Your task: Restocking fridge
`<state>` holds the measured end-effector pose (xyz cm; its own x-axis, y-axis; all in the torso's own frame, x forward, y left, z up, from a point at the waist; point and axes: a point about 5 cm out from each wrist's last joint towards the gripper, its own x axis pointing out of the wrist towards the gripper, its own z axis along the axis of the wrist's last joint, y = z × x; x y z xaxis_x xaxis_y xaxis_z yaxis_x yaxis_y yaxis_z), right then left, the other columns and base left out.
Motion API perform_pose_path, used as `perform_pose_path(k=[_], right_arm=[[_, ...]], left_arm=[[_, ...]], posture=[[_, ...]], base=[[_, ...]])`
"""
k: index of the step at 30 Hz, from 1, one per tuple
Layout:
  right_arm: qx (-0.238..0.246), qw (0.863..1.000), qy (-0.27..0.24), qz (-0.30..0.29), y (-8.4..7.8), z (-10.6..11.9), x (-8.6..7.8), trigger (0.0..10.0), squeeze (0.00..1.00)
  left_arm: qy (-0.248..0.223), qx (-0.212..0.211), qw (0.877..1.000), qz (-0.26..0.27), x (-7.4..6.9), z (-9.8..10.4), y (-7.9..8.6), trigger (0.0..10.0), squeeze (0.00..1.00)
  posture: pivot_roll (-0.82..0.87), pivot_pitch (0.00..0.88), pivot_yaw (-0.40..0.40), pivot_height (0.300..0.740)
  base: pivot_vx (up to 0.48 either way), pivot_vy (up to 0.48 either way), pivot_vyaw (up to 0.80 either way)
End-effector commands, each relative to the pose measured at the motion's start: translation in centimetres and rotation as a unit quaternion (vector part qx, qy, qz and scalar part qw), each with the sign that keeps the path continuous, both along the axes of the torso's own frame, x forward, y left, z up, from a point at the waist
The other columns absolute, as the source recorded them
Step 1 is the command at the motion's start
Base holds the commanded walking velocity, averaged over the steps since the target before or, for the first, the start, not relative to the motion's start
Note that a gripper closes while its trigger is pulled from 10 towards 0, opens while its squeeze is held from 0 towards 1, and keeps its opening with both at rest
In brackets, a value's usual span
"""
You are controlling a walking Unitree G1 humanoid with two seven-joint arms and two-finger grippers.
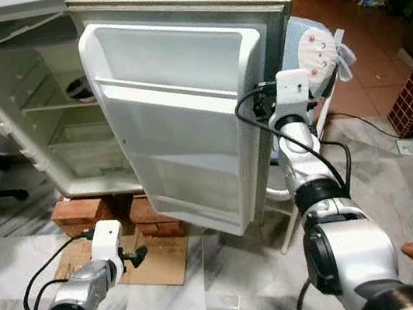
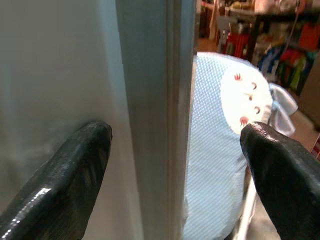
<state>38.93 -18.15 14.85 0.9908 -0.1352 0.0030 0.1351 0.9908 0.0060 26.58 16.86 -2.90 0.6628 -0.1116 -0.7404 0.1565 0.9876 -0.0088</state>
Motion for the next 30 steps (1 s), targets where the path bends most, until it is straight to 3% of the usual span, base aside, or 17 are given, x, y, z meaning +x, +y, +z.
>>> perform_pose_path(k=[1, 4, 6, 7, 8, 9, 10, 11, 13, 14, 15, 16, 17, 19, 24, 28, 30], right_arm=[[0.022, 0.998, -0.035, 0.043, 2.2, 2.6, 1.1, 10.0, 0.00], [0.045, 0.980, -0.064, 0.181, 5.5, 3.8, 0.9, 10.0, 0.00], [0.047, 0.966, -0.072, 0.242, 6.5, 3.9, 0.5, 10.0, 0.00], [0.044, 0.951, -0.072, 0.298, 7.1, 3.7, -0.3, 10.0, 0.00], [0.044, 0.951, -0.072, 0.298, 7.1, 3.7, -0.3, 10.0, 0.00], [0.034, 0.932, -0.075, 0.352, 7.4, 3.4, -1.3, 10.0, 0.00], [0.022, 0.866, -0.058, 0.496, 7.3, 2.4, -5.1, 10.0, 0.00], [0.013, 0.843, -0.050, 0.535, 7.0, 1.9, -6.6, 10.0, 0.00], [0.003, 0.836, -0.036, 0.548, 6.3, 1.2, -7.4, 10.0, 0.00], [-0.009, 0.845, -0.019, 0.534, 5.4, 0.5, -7.3, 10.0, 0.00], [-0.009, 0.845, -0.019, 0.534, 5.4, 0.5, -7.3, 10.0, 0.00], [-0.023, 0.860, -0.001, 0.510, 4.3, -0.3, -6.9, 10.0, 0.00], [-0.050, 0.878, 0.033, 0.474, 2.7, -1.7, -6.3, 10.0, 0.00], [-0.140, 0.894, 0.125, 0.408, -1.7, -4.4, -5.7, 10.0, 0.00], [-0.221, 0.893, 0.168, 0.353, -4.3, -4.4, -4.9, 10.0, 0.00], [-0.269, 0.898, 0.185, 0.295, -5.3, -3.5, -4.6, 10.0, 0.00], [-0.278, 0.917, 0.165, 0.235, -5.6, -2.5, -3.7, 10.0, 0.00]], left_arm=[[-0.009, 0.001, 1.000, -0.009, 0.4, 0.3, -0.3, 10.0, 0.00], [-0.011, 0.003, 1.000, -0.014, 0.4, 0.3, -0.6, 10.0, 0.00], [-0.010, 0.001, 1.000, -0.015, 0.4, 0.4, -0.7, 10.0, 0.00], [-0.005, -0.006, 1.000, -0.010, 0.3, 0.3, -0.9, 10.0, 0.00], [-0.005, -0.006, 1.000, -0.010, 0.3, 0.3, -0.9, 10.0, 0.00], [0.003, -0.014, 1.000, -0.008, 0.3, 0.3, -1.1, 10.0, 0.00], [0.027, -0.019, 0.999, -0.004, 0.0, 0.2, -2.0, 10.0, 0.00], [0.028, -0.028, 0.999, -0.006, -0.2, 0.1, -2.4, 10.0, 0.00], [0.026, -0.032, 0.999, -0.011, -0.2, 0.1, -2.8, 10.0, 0.00], [0.024, -0.036, 0.999, -0.013, -0.3, 0.1, -3.1, 10.0, 0.00], [0.024, -0.036, 0.999, -0.013, -0.3, 0.1, -3.1, 10.0, 0.00], [0.022, -0.045, 0.999, -0.012, -0.2, 0.2, -3.4, 10.0, 0.00], [0.030, -0.059, 0.998, -0.015, -0.2, 0.3, -4.0, 10.0, 0.00], [0.069, -0.101, 0.990, -0.073, -0.5, 0.3, -6.6, 10.0, 0.00], [0.086, -0.070, 0.981, -0.157, -1.2, -0.2, -8.2, 10.0, 0.00], [0.079, -0.087, 0.983, -0.139, -0.9, 0.2, -8.3, 10.0, 0.00], [0.068, -0.107, 0.986, -0.105, -0.6, 0.5, -8.2, 10.0, 0.00]], posture=[[-0.02, 0.000, 0.036, 0.740], [-0.01, 0.000, 0.024, 0.740], [-0.01, 0.000, 0.024, 0.740], [-0.01, 0.000, 0.022, 0.740], [-0.01, 0.000, 0.022, 0.740], [-0.02, 0.000, 0.024, 0.740], [-0.02, 0.000, 0.026, 0.740], [-0.02, 0.000, 0.027, 0.740], [-0.03, 0.000, 0.028, 0.740], [-0.03, 0.000, 0.029, 0.740], [-0.03, 0.000, 0.029, 0.740], [-0.03, 0.000, 0.028, 0.740], [-0.03, 0.000, 0.029, 0.740], [-0.04, 0.000, 0.032, 0.740], [-0.04, 0.000, 0.036, 0.740], [-0.03, 0.000, 0.035, 0.740], [-0.03, 0.000, 0.034, 0.740]], base=[[0.000, 0.000, 0.00], [0.000, 0.000, 0.00], [0.000, 0.000, 0.00], [0.000, 0.000, 0.00], [0.000, 0.000, 0.00], [0.000, 0.000, 0.00], [0.000, 0.000, 0.00], [0.000, 0.000, 0.00], [0.000, 0.000, 0.00], [0.000, 0.000, 0.00], [0.000, 0.000, 0.00], [0.000, 0.000, 0.00], [0.000, 0.000, 0.00], [0.000, 0.000, 0.00], [0.000, 0.000, 0.00], [0.000, 0.000, 0.00], [0.000, 0.000, 0.00]])
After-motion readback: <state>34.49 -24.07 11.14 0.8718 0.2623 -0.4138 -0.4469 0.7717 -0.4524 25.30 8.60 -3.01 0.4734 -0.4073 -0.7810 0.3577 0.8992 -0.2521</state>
